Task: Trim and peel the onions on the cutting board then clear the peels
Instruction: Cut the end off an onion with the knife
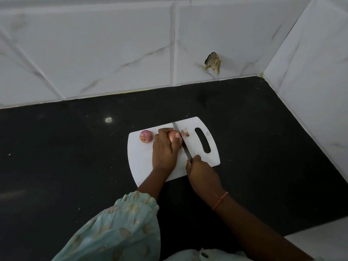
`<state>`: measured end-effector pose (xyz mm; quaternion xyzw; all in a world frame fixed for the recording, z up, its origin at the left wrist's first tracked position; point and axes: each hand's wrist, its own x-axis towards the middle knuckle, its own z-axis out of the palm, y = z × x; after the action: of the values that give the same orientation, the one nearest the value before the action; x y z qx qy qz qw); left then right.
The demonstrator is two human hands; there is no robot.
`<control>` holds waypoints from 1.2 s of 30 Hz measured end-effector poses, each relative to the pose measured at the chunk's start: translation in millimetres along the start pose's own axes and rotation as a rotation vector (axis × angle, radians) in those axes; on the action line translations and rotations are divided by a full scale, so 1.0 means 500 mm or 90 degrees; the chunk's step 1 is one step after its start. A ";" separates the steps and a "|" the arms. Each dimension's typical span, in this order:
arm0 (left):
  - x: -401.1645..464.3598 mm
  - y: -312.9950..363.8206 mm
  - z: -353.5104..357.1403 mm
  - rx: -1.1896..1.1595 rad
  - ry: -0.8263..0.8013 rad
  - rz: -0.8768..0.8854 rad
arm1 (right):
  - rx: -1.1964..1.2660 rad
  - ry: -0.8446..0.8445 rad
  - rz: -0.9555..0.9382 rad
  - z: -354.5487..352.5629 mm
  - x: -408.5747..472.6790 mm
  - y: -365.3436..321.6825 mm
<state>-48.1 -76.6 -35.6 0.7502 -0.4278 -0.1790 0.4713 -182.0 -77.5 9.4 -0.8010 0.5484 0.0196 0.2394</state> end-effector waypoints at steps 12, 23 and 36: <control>-0.009 0.007 -0.013 -0.109 0.047 -0.066 | 0.007 0.037 0.023 -0.026 0.018 0.008; -0.012 0.002 -0.007 -0.088 0.026 -0.032 | 0.053 0.115 -0.028 -0.074 0.004 0.010; -0.010 0.010 -0.008 -0.042 0.007 -0.002 | 0.006 0.048 -0.055 -0.076 -0.016 0.003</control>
<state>-50.6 -71.0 -29.9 0.7356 -0.4181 -0.1900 0.4980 -195.3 -86.6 44.9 -0.8229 0.5221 -0.0235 0.2229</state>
